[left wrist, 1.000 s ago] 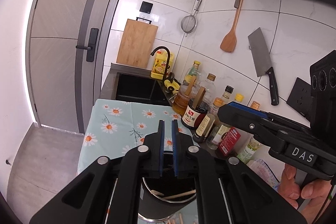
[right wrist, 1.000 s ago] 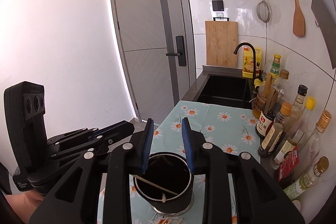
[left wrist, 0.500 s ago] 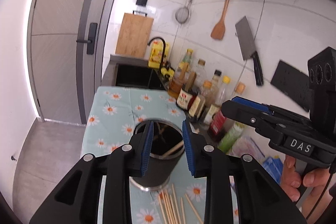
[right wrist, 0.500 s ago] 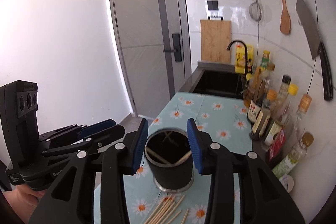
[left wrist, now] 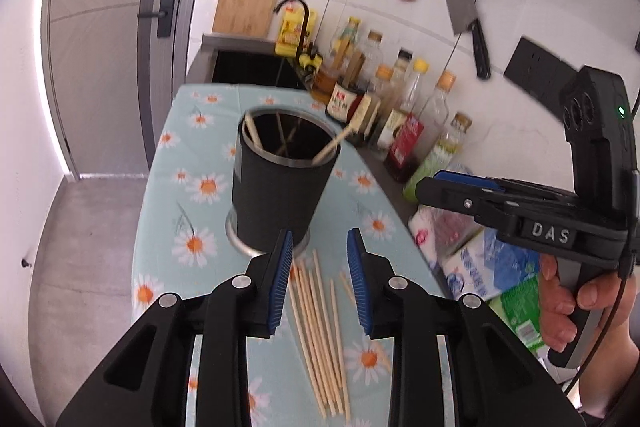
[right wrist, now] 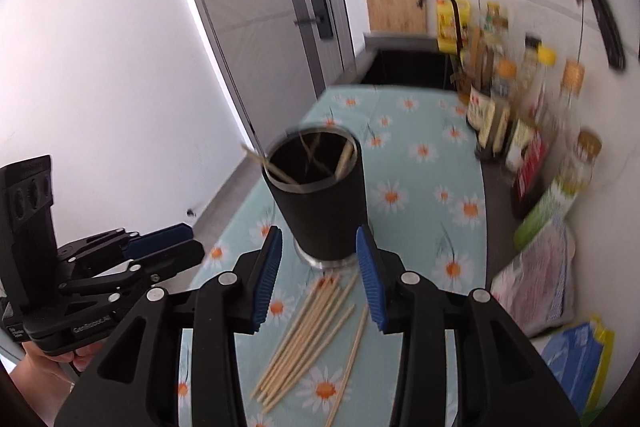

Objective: Organize utensils
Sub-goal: 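Open both tools to drop the chopsticks into the holder, then withdraw, then grasp another chopstick with the right tool while the left tool grasps one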

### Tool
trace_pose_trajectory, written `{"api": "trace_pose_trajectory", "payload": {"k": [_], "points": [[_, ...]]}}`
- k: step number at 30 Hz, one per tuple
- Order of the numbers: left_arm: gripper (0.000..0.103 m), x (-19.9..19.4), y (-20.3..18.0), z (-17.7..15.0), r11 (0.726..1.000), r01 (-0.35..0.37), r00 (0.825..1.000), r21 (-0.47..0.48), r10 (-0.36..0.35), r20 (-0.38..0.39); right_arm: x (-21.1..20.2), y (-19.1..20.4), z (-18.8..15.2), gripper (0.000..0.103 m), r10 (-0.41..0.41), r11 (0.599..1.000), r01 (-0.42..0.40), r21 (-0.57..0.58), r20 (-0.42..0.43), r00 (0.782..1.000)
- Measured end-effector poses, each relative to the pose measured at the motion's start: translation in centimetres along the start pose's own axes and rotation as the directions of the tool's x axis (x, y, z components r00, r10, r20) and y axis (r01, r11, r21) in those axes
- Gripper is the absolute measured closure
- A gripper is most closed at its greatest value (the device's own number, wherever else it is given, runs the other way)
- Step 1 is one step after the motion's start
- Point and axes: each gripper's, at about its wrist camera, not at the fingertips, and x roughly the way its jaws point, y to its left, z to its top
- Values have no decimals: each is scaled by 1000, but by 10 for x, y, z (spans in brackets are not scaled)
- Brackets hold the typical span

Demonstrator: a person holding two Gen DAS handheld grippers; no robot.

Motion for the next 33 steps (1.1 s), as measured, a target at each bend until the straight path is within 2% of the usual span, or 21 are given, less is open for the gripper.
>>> {"api": "trace_pose_trajectory", "payload": {"k": [2,4,7,11,13,18,20,23,30,33], "points": [[75,7,2,-10,1000,13,999,-1,-13,-39,16,-8,-10,63,25,998,-21,51,-80,996],[76,14,4,-18,1000,10,997,-7,-11,-79,32,-15,-19,63,18,996,-5,90,-147,989],[75,25,8,-27,999,16,990,-31,-20,-138,54,-27,-28,63,34,987,8,162,-255,966],[75,38,13,-38,999,5,979,-51,-15,-201,87,-35,-43,63,47,977,45,210,-414,909],[75,43,15,-41,998,0,973,-59,-13,-231,97,-35,-48,63,24,979,73,192,-458,888],[75,56,21,-48,996,-16,955,-83,-9,-297,130,-39,-62,65,33,973,105,204,-580,814],[75,63,24,-52,995,-19,941,-97,-15,-338,142,-37,-69,69,11,976,124,177,-615,789],[76,72,29,-57,993,-18,921,-119,-30,-388,155,-36,-78,72,-10,975,150,162,-648,761],[75,84,38,-60,988,-41,899,-147,-28,-436,172,-31,-84,83,-65,970,205,127,-678,732],[75,90,42,-60,987,-51,889,-155,-26,-457,176,-24,-84,84,-106,969,229,90,-684,722]]}}
